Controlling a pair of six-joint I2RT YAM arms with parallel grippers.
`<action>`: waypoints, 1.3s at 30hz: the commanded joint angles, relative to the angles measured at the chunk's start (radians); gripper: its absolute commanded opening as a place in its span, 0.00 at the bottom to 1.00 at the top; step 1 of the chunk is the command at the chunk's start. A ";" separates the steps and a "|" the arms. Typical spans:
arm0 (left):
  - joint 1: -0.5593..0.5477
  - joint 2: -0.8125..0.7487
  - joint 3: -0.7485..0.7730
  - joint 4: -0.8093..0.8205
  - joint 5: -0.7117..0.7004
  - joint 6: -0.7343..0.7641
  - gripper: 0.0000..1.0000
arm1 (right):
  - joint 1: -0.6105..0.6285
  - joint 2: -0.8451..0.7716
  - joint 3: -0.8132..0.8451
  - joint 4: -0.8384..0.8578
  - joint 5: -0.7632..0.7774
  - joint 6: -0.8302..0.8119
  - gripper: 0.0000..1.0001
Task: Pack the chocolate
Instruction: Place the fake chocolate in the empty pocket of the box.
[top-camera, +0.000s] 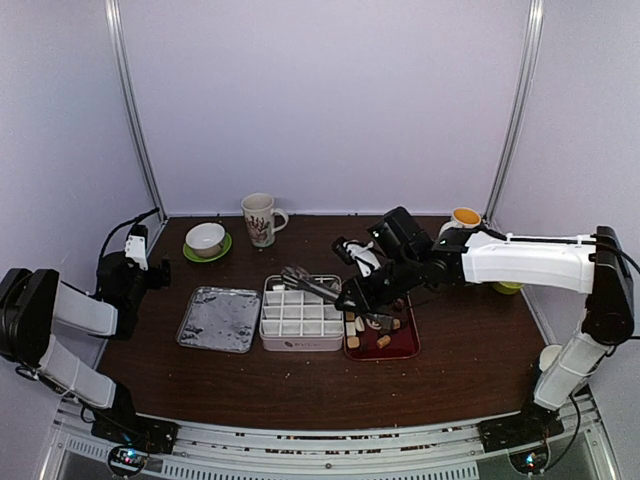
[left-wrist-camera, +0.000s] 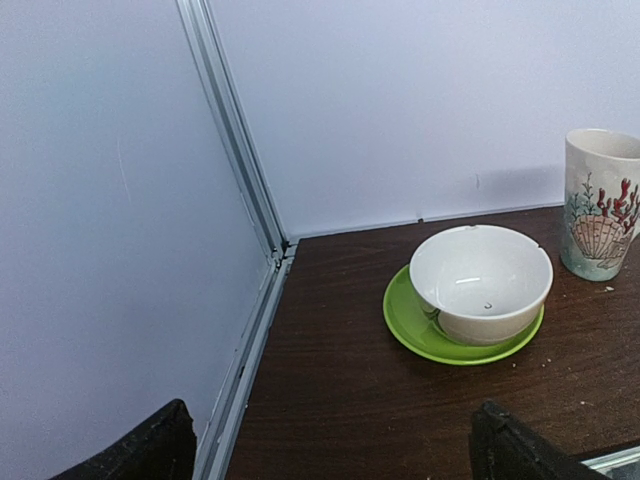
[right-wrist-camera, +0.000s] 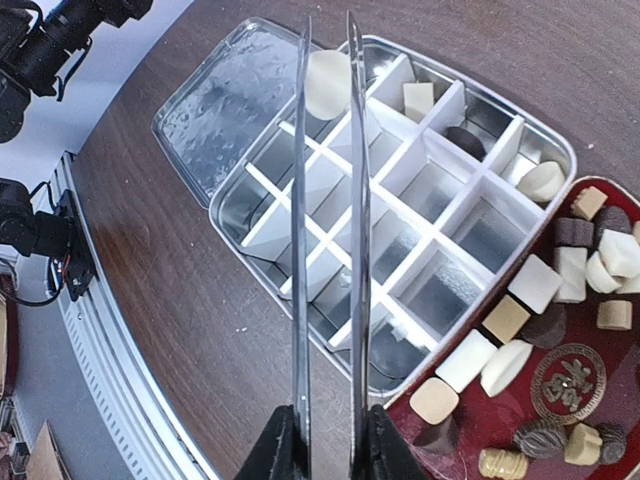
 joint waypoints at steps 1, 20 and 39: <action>0.008 0.005 -0.005 0.050 0.008 -0.007 0.98 | 0.017 0.052 0.053 0.098 -0.006 0.007 0.21; 0.008 0.005 -0.005 0.050 0.008 -0.007 0.98 | 0.025 0.230 0.172 0.141 0.071 0.014 0.27; 0.008 0.005 -0.005 0.050 0.008 -0.007 0.98 | 0.025 0.103 0.127 0.101 0.151 -0.013 0.41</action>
